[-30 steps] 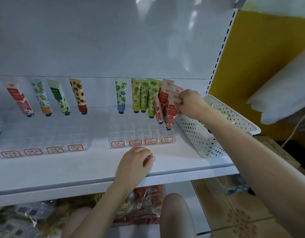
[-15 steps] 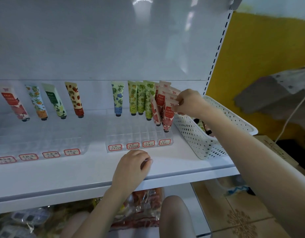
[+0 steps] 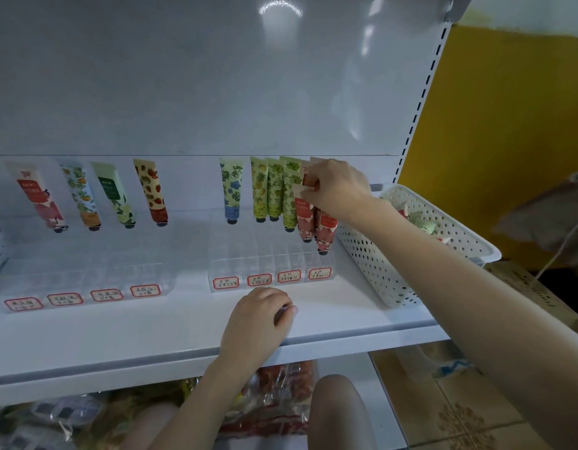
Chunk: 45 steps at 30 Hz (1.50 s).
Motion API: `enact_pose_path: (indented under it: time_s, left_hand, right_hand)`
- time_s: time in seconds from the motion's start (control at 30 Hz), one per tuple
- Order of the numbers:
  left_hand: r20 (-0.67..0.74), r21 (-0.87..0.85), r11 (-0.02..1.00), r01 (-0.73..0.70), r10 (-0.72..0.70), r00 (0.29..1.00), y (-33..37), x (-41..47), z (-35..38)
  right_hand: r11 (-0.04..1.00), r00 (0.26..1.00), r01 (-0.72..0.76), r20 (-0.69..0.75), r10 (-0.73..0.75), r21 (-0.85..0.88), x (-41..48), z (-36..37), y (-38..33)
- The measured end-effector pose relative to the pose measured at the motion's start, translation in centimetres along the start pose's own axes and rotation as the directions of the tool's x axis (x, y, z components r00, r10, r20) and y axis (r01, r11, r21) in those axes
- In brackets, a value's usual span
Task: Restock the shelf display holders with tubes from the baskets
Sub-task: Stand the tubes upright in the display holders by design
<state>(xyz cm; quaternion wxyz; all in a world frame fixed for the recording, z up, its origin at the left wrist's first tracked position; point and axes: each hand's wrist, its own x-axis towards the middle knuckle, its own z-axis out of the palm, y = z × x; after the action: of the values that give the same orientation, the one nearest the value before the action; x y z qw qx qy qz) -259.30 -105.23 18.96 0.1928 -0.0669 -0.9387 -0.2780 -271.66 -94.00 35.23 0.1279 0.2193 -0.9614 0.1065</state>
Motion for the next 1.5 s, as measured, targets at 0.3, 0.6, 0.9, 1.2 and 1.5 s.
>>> enact_pose_path:
  time_s: [0.3, 0.6, 0.9, 1.2, 1.5]
  left_hand:
    - [-0.018, -0.021, 1.0, -0.001, 0.0, 1.0, 0.1, -0.1, -0.1]
    - [-0.003, -0.028, 1.0, 0.014, -0.014, 1.0, 0.1, 0.0, 0.0]
    - [-0.008, -0.025, 1.0, 0.016, -0.016, 1.0, 0.1, 0.0, 0.0]
    - [-0.013, -0.019, 1.0, 0.003, -0.003, 1.0, 0.0, -0.1, 0.0]
    - [-0.024, -0.03, 1.0, 0.003, -0.004, 1.0, 0.1, -0.1, -0.1]
  right_hand:
    - [0.997, 0.992, -0.039, 0.124, 0.031, 0.064, 1.4, -1.2, 0.1]
    - [0.992, 0.982, -0.118, 0.15, 0.111, 0.041, 2.1, -1.2, 0.9]
    - [0.992, 0.985, -0.121, 0.128, 0.117, 0.026, 2.1, -0.9, 1.1]
    - [0.99, 0.987, -0.118, 0.103, 0.125, -0.072, 2.1, -0.6, 0.3]
    - [0.993, 0.985, -0.106, 0.146, 0.097, 0.052, 1.9, -1.0, 1.1]
